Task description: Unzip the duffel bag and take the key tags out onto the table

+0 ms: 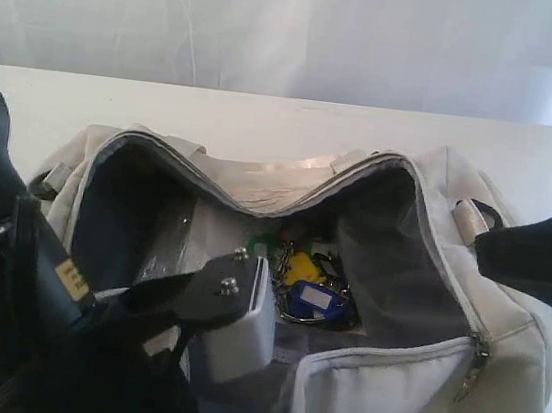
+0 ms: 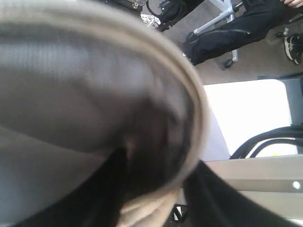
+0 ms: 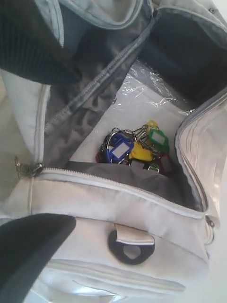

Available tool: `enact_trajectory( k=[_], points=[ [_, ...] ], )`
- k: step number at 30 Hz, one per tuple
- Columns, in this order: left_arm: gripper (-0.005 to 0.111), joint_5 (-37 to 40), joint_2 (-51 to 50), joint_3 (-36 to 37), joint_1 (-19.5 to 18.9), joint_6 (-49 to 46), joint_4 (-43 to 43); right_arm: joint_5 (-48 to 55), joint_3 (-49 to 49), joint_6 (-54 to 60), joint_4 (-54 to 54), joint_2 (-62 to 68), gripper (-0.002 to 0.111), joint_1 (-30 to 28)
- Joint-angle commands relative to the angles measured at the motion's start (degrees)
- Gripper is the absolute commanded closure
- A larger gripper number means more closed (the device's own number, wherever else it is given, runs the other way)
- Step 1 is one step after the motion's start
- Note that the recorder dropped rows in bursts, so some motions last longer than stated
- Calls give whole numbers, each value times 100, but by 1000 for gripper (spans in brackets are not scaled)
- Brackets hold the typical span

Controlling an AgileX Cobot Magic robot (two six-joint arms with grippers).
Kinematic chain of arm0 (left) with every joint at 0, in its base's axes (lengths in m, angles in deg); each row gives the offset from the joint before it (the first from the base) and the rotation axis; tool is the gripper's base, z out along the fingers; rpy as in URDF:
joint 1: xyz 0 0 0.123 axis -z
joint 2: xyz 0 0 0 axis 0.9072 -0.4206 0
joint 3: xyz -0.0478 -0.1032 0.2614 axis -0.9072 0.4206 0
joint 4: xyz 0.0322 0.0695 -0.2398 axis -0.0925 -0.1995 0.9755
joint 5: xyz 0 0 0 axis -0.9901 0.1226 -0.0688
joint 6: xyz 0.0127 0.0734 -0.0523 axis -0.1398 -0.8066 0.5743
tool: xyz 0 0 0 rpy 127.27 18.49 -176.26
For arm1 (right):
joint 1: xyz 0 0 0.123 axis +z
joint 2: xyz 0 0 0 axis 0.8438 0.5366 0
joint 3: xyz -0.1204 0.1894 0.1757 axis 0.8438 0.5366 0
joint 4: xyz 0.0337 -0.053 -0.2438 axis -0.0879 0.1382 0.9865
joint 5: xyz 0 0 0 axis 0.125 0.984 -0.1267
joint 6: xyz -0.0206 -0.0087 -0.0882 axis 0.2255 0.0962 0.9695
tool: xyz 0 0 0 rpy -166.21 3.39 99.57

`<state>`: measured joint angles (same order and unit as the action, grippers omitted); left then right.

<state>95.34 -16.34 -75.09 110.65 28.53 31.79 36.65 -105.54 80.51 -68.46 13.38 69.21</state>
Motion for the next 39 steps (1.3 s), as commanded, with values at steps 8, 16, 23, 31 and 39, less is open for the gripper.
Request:
enact_trajectory(
  k=[8,16,23,31,39],
  points=[
    [8,116,190,-963,85,932,-1316,43,-52,13,-60,-24,38,-28],
    [17,-550,307,-1916,85,3184,-4487,144,-33,46,-252,-24,38,-28],
    [29,-1415,-73,-1494,85,3946,-5487,146,-21,1247,-1803,299,38,-28],
    [50,-1125,-628,-710,85,3981,-5526,310,667,2361,-2993,1018,38,-15],
    [76,673,-628,-625,85,3981,-5460,733,1065,2071,-2083,1649,41,-15]
  ],
)
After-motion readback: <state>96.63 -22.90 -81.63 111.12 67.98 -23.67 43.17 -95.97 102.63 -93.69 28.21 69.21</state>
